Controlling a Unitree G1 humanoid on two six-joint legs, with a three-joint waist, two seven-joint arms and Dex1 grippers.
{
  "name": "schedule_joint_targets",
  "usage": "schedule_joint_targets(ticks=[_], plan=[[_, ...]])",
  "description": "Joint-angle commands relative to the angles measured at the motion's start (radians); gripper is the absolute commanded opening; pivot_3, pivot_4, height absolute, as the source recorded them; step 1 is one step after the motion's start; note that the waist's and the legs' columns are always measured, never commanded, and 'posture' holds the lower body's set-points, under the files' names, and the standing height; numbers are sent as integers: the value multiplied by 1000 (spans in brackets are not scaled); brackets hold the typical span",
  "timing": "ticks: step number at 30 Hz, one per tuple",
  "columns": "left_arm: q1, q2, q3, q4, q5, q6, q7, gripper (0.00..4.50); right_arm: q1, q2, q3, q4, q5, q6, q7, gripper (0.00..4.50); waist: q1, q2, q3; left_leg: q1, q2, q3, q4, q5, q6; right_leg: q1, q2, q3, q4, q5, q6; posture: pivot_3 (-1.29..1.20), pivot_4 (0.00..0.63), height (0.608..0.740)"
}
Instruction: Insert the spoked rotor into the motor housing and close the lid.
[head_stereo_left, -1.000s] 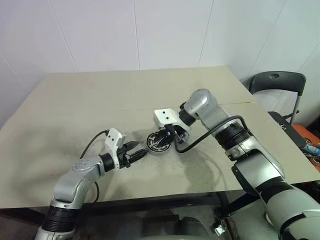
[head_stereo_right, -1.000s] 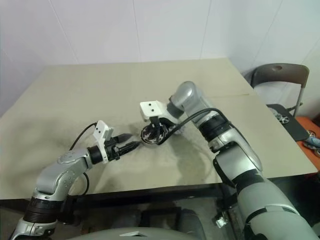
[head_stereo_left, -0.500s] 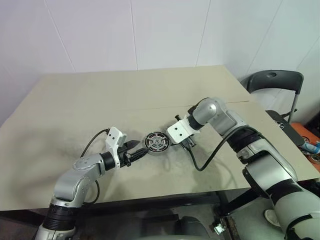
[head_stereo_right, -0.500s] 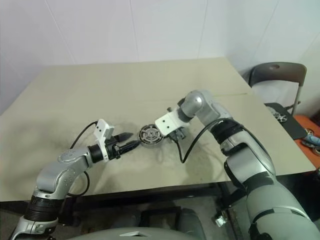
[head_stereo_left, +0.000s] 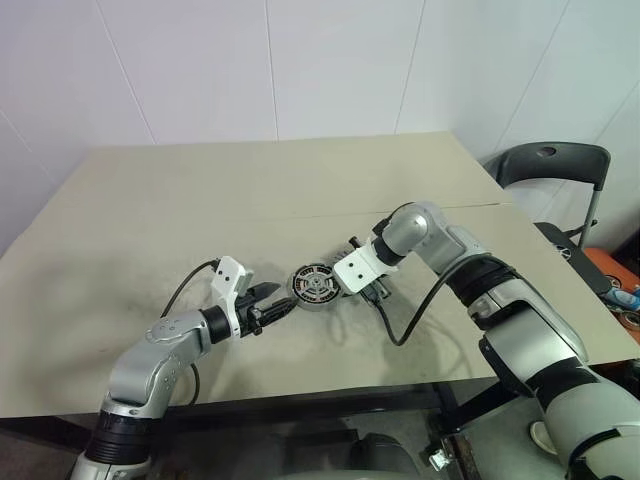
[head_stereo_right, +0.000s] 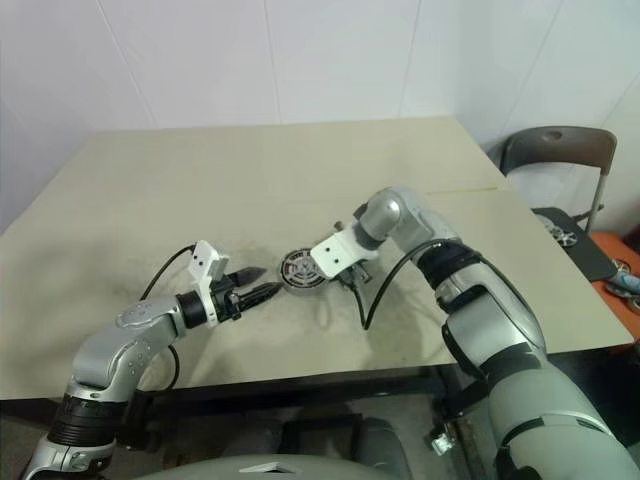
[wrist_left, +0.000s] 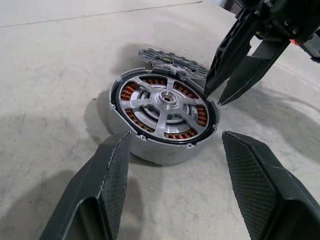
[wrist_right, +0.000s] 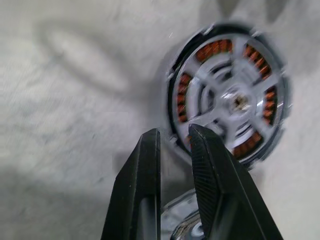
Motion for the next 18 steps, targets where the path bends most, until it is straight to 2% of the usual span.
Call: schedule_joint_targets(ticks=[1, 2, 7, 18], plan=[[-10, 7, 20, -25, -11, -15, -6, 3070, -37, -5, -26, -21, 30, 4, 39, 1313, 0, 0, 0, 0, 0, 0, 0, 0, 0, 0, 0, 0, 0, 0, 0, 0, 0, 740], [-11, 7, 20, -22, -10, -16, -7, 3070, -41, -6, -25, -16, 25, -2, 39, 1499, -1, 0, 0, 0, 0, 0, 0, 0, 0, 0, 0, 0, 0, 0, 0, 0, 0, 740], [-23, 5, 16, -9, -6, -21, -10, 3070, -64, 4, -3, 68, -61, -58, -88, 3172, -1, 0, 0, 0, 0, 0, 0, 0, 0, 0, 0, 0, 0, 0, 0, 0, 0, 740], [-16, 6, 18, -2, -1, -27, -9, 3070, -70, 29, 13, 162, -119, -138, -148, 3172, -2, 0, 0, 0, 0, 0, 0, 0, 0, 0, 0, 0, 0, 0, 0, 0, 0, 740]])
